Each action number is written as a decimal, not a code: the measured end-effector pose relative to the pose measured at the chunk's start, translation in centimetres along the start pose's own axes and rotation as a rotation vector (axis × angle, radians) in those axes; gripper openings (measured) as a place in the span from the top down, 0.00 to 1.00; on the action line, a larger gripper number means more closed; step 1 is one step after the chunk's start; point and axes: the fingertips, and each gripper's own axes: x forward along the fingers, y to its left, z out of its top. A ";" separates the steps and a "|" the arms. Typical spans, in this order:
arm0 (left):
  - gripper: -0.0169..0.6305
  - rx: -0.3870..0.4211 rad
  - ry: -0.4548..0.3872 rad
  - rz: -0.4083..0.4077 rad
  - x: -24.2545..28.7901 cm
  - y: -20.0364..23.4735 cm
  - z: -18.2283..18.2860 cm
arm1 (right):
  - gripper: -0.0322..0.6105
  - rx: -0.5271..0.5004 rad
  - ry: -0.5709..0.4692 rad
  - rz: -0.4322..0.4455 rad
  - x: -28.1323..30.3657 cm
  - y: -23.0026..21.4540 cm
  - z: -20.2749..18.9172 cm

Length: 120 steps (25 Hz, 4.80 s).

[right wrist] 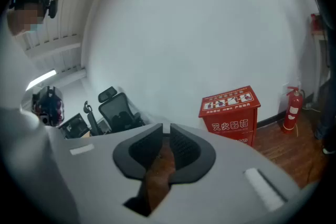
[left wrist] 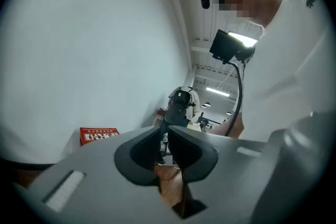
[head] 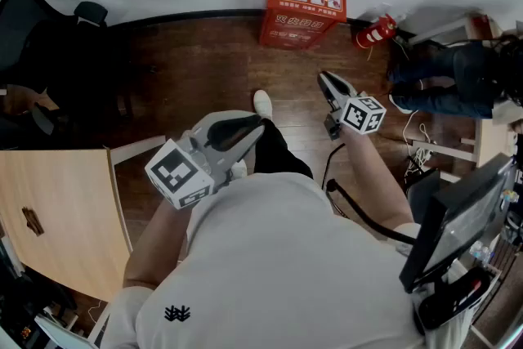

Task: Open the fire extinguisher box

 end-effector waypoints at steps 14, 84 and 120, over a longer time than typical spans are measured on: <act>0.92 -0.136 0.101 -0.049 18.3 19.3 7.1 | 0.83 0.413 -0.034 -0.069 19.9 -23.9 4.7; 0.92 -0.190 0.058 -0.039 18.5 22.9 7.4 | 0.80 0.449 -0.428 0.098 22.1 -24.3 26.9; 0.93 0.056 0.044 -0.182 -4.2 -19.1 -2.8 | 0.83 -0.123 -0.335 0.171 -30.2 29.4 -0.2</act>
